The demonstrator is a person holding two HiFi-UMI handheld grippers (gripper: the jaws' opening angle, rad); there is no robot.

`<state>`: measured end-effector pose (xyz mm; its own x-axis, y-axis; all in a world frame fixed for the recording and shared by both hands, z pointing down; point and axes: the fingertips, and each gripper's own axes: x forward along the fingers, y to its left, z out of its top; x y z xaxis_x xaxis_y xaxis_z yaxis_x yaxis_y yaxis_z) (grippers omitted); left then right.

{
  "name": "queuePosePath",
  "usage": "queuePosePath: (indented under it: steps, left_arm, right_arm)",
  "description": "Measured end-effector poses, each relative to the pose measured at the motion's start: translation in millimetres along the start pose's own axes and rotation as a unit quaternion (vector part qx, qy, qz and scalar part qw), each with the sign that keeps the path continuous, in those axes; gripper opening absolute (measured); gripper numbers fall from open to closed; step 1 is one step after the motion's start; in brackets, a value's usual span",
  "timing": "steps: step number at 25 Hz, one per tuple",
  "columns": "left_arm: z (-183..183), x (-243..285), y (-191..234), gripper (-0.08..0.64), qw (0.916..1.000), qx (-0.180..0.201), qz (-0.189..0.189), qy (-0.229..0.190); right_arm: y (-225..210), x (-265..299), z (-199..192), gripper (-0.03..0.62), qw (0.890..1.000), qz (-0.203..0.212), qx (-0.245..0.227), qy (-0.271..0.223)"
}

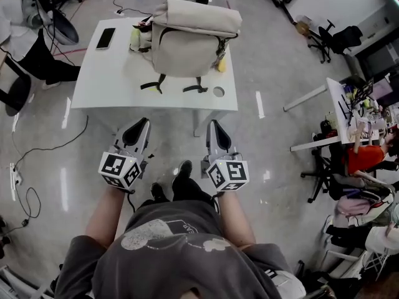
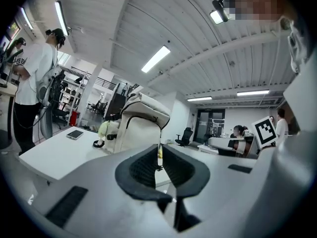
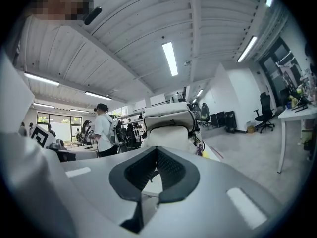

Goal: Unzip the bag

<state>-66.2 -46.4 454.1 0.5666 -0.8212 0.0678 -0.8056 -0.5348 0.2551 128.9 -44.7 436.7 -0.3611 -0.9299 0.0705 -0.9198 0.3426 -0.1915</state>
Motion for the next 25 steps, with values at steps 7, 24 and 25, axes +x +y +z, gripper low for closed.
queuePosePath:
  steps: [7,24,25]
  left_arm:
    - [-15,-16,-20,0.021,1.0,-0.005,0.004,0.007]
    - [-41,-69,-162,0.014,0.9998,0.015,0.002,0.01]
    - [-42,-73,-168,0.012,0.9999,0.014,0.003,0.009]
  right_arm:
    - [7,-23,-12,0.0,1.0,0.015,-0.006,0.023]
    - [1,-167,-9,-0.002,0.997,0.075,0.012,-0.008]
    - [4,-172,-10,-0.002,0.997,0.081,0.008,-0.006]
